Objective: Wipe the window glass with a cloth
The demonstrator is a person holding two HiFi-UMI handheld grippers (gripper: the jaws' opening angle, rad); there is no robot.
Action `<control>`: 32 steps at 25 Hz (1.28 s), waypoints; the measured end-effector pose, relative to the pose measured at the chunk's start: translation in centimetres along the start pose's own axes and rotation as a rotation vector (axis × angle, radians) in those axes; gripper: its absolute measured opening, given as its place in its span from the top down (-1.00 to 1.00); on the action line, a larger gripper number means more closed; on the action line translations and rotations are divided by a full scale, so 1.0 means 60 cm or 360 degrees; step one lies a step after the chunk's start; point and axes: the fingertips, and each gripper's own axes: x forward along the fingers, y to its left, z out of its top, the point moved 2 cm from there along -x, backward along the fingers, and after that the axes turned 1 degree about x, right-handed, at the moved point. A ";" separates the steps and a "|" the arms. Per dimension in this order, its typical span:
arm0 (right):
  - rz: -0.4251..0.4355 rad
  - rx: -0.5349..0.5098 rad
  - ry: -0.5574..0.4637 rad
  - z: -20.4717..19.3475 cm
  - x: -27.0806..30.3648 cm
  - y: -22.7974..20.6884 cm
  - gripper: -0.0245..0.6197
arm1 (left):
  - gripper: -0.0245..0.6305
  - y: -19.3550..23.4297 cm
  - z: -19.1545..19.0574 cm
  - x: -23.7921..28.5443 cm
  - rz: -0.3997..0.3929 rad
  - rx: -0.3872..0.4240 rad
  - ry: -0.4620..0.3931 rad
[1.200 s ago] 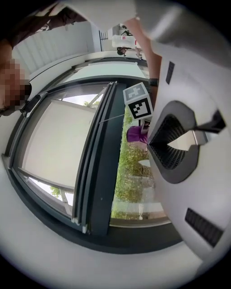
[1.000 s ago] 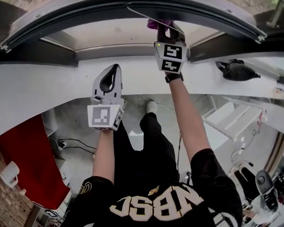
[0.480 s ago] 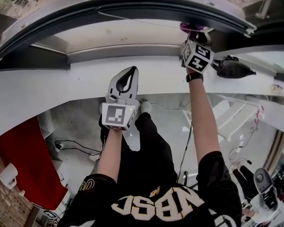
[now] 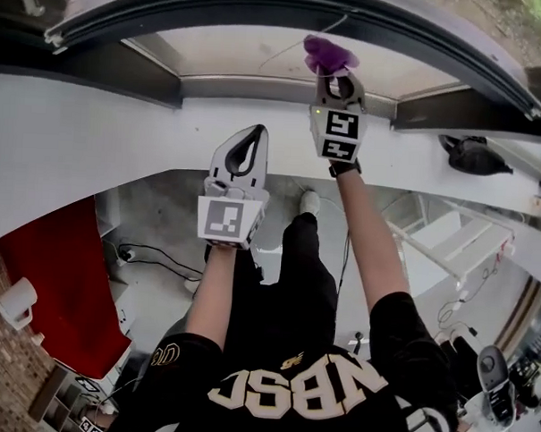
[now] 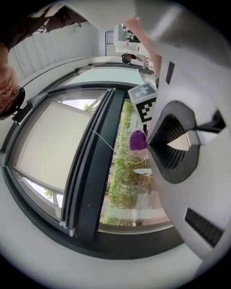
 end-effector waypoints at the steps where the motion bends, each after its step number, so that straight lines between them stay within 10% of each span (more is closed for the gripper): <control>1: 0.0071 0.0007 -0.0024 0.013 0.015 0.060 0.70 | 0.87 0.031 0.003 -0.019 0.0011 0.0012 0.0013; 8: 0.0418 0.0122 -0.0107 0.104 0.131 0.413 0.70 | 0.87 0.258 0.033 -0.150 0.0179 0.0074 0.0026; 16: 0.0553 0.0164 -0.0038 0.127 0.234 0.593 0.70 | 0.87 0.374 0.061 -0.211 0.0282 0.0099 0.0019; 24: 0.0337 0.0184 0.0018 0.067 0.227 0.437 0.70 | 0.87 0.339 0.026 -0.173 0.0258 0.0058 0.0082; 32: 0.0071 0.0200 0.0086 -0.037 0.127 0.101 0.70 | 0.87 0.136 -0.020 -0.045 0.0082 0.0102 0.0071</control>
